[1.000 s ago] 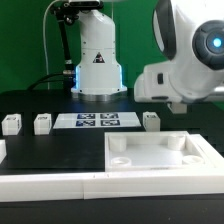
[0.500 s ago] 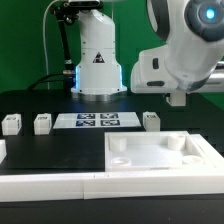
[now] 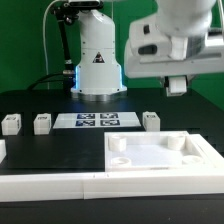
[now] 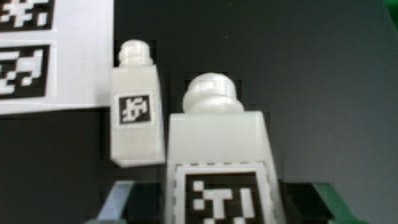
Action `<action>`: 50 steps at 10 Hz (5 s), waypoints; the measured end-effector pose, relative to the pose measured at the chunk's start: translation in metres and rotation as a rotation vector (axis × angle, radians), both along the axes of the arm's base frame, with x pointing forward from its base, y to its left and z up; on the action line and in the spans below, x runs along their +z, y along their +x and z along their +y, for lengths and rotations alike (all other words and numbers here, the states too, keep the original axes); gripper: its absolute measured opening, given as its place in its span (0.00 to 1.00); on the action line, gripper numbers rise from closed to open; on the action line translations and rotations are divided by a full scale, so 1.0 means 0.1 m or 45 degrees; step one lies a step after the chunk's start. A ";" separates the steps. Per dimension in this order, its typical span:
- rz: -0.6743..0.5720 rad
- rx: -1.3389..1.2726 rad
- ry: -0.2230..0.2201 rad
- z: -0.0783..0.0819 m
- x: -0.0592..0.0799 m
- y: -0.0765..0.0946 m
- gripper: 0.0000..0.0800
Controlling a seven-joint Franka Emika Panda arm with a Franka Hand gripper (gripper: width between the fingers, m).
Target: Assemble square table
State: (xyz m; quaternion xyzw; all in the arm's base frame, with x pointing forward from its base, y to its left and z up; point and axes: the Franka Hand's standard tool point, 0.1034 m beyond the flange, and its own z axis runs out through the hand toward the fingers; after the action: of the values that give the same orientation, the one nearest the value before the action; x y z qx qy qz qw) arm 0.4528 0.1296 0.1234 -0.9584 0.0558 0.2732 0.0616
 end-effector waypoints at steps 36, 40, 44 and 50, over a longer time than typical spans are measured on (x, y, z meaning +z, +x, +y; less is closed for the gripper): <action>-1.363 0.320 -0.054 -0.25 -0.32 1.56 0.36; -1.349 0.326 -0.049 -0.21 -0.43 1.52 0.36; -1.357 0.337 -0.044 -0.14 -0.49 1.50 0.36; -1.405 0.338 -0.054 -0.13 -0.55 1.52 0.36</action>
Offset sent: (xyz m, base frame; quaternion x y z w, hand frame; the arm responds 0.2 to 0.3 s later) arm 0.0000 0.0000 0.0000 0.0000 0.1938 0.0000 0.9810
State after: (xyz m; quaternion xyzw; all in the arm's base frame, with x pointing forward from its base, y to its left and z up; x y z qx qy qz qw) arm 0.6052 0.1170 0.0681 -0.9589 -0.1001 -0.2641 0.0275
